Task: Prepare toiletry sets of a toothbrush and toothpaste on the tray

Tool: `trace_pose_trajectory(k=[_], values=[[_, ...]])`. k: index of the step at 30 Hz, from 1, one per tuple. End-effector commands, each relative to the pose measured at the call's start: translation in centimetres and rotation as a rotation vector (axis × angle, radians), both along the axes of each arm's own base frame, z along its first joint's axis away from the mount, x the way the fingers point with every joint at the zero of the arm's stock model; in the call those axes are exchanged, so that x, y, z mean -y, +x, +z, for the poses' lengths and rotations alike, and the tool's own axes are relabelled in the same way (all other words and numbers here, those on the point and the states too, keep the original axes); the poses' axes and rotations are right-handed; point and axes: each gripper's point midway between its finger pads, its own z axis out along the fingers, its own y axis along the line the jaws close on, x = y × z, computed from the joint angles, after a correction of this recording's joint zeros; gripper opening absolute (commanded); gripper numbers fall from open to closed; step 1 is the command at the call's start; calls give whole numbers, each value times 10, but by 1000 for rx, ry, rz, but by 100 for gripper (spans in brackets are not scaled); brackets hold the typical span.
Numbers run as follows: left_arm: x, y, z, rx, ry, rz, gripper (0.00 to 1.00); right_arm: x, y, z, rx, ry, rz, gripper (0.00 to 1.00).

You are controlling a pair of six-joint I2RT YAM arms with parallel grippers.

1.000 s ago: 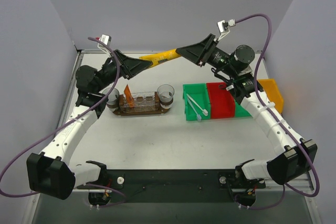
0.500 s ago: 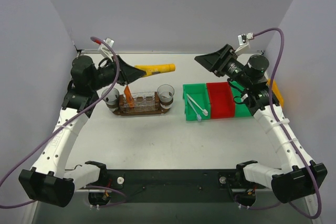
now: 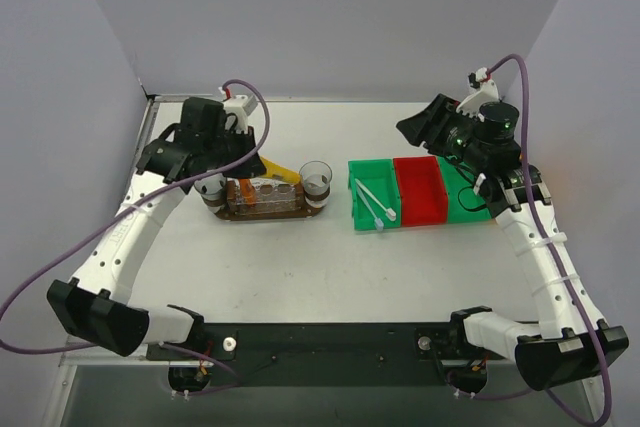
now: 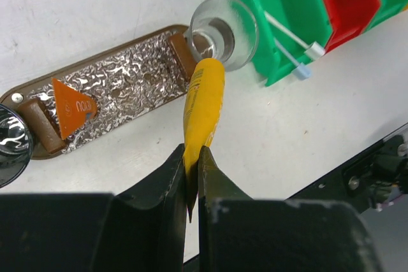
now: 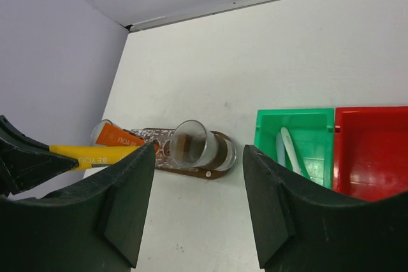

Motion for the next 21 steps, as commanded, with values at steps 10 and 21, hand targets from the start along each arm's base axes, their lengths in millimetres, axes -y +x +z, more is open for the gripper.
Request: trace_pose_trajectory(k=[10,21], values=[[-18,6,6,45,238,72,0,15,-6,5,42,-81,-50,52],[-23,23,-9,-39,361,70,0,12,-5,4,28,-91,-30,52]])
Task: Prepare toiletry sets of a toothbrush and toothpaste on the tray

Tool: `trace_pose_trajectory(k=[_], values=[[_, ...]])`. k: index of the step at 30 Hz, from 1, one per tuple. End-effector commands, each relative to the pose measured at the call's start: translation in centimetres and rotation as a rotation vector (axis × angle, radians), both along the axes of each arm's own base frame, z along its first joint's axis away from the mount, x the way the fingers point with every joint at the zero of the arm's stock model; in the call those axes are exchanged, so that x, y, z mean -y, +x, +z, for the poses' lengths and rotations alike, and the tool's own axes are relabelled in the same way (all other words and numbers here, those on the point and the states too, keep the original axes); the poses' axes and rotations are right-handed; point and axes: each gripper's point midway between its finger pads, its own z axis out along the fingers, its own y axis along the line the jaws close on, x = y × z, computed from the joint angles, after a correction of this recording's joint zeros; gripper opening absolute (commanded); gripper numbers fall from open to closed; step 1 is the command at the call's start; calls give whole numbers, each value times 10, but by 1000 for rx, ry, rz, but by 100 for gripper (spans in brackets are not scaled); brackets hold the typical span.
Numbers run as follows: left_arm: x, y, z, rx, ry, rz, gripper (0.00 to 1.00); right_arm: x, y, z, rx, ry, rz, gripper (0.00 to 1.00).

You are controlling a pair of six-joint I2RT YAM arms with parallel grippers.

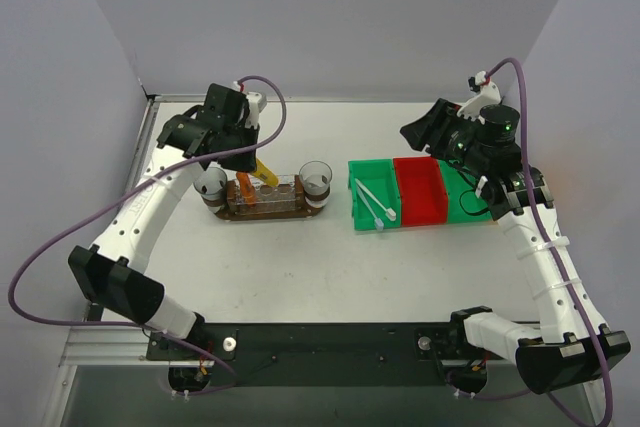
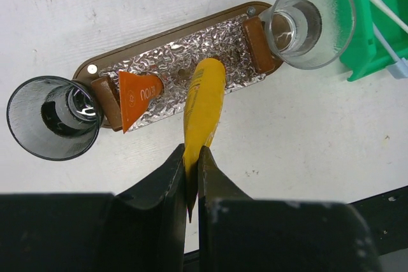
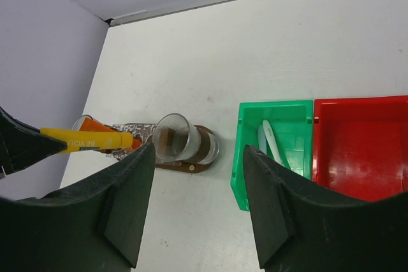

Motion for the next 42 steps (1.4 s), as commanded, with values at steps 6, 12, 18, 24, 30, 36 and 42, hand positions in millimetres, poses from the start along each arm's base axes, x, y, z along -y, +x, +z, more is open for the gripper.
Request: trace_pose_trajectory(k=[6,12,18,24,30,36,42], values=[[-4,11,9,8,81,16,0,0,0,14,39,-11,7,52],[-6,12,4,-8,109,24,0,-2,1,13,33,-15,16,52],[-4,13,-5,-37,119,15,0,-5,4,13,26,-13,23,52],[-3,16,-8,-35,128,14,0,-5,5,12,21,-13,26,52],[-4,19,-12,-38,142,6,0,-6,6,8,9,-12,28,52],[-1,21,-17,-45,145,-3,0,-7,7,6,4,-14,30,52],[1,27,-20,-41,143,-1,0,-10,9,4,-5,-10,41,52]])
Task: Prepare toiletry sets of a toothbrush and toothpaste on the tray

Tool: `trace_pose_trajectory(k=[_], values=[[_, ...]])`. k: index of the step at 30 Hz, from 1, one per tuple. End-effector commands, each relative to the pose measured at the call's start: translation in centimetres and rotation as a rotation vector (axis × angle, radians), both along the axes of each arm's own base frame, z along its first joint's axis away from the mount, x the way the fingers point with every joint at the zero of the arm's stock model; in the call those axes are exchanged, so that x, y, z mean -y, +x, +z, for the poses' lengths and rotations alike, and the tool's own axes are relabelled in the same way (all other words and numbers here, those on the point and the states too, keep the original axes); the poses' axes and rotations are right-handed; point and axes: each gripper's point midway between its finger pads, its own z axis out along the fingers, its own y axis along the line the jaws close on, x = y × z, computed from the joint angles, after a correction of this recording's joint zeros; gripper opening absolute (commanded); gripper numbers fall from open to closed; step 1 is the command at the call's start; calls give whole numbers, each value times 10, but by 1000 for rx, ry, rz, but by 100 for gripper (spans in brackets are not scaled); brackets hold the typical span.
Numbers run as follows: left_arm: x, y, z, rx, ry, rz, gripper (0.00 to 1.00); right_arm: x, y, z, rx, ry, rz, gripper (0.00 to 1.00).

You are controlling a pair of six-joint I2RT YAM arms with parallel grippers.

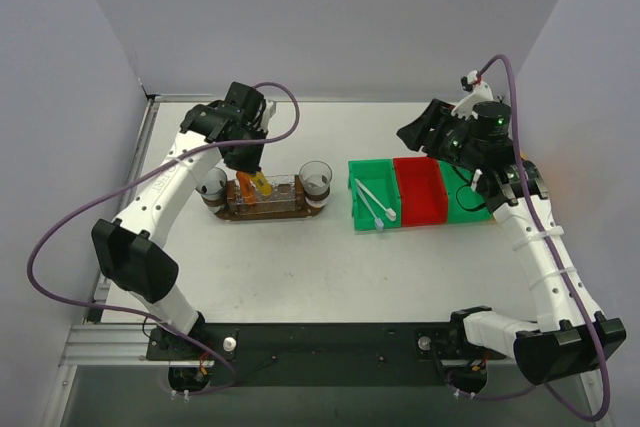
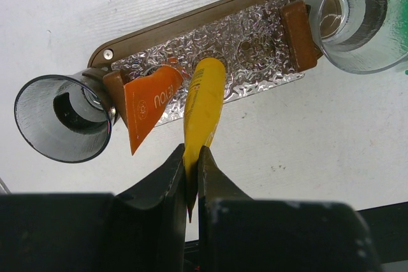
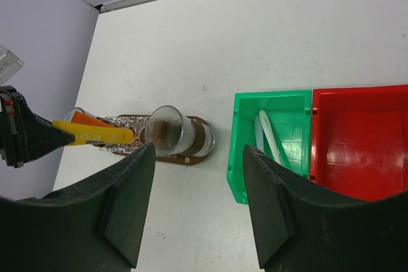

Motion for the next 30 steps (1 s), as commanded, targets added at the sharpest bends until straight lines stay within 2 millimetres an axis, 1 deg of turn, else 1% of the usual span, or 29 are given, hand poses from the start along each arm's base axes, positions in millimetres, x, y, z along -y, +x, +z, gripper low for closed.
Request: trace_pose_trajectory(k=[1,17,23,30], values=[[7,13,15,73,-20,-11,0,-7,3,19,47,10,31,52],[8,19,-6,10,29,-33,0,-11,13,12,21,8,42,52],[10,22,-10,-3,39,-38,0,-13,16,8,8,9,45,52],[7,25,-13,-14,74,-35,0,-15,20,5,-1,10,47,52]])
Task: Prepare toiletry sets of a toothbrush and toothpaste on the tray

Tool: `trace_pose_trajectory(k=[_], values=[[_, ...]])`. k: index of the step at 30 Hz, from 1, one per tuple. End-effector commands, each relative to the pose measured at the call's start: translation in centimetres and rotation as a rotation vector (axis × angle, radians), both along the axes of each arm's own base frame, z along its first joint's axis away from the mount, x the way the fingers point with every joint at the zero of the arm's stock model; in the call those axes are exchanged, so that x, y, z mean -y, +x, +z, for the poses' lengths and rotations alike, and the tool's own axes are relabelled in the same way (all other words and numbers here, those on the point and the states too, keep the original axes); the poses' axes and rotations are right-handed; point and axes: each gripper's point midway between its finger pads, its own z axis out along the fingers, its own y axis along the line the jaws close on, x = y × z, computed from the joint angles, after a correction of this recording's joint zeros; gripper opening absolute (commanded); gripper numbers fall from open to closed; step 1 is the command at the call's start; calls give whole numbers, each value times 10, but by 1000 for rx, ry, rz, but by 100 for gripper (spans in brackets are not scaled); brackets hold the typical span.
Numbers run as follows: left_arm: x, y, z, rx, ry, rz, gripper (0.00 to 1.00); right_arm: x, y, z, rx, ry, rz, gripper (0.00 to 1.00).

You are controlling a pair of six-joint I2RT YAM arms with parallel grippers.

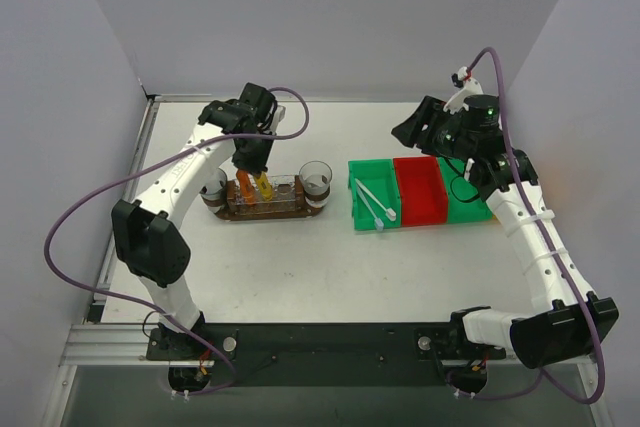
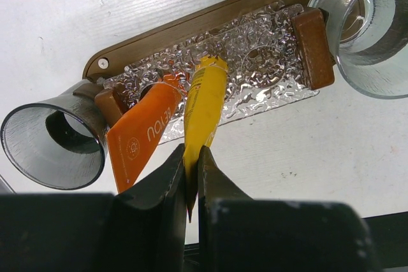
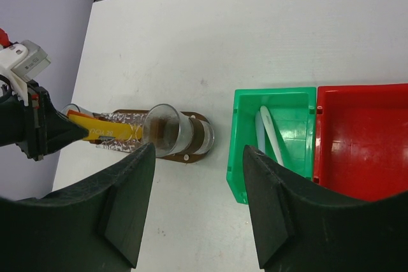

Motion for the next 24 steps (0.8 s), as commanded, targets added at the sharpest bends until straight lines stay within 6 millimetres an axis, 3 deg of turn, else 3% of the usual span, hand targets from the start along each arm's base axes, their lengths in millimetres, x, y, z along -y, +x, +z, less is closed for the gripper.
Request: trace_pose_trajectory(k=[1,22,24], values=[[1,9,16,52,16,-13,0,-6,7,21,57,15,21,52],[0,11,-1,-6,61,-31,0,-10,16,16,35,17,29,52],[1,12,0,-3,57,-32,6,-10,17,16,34,18,29,52]])
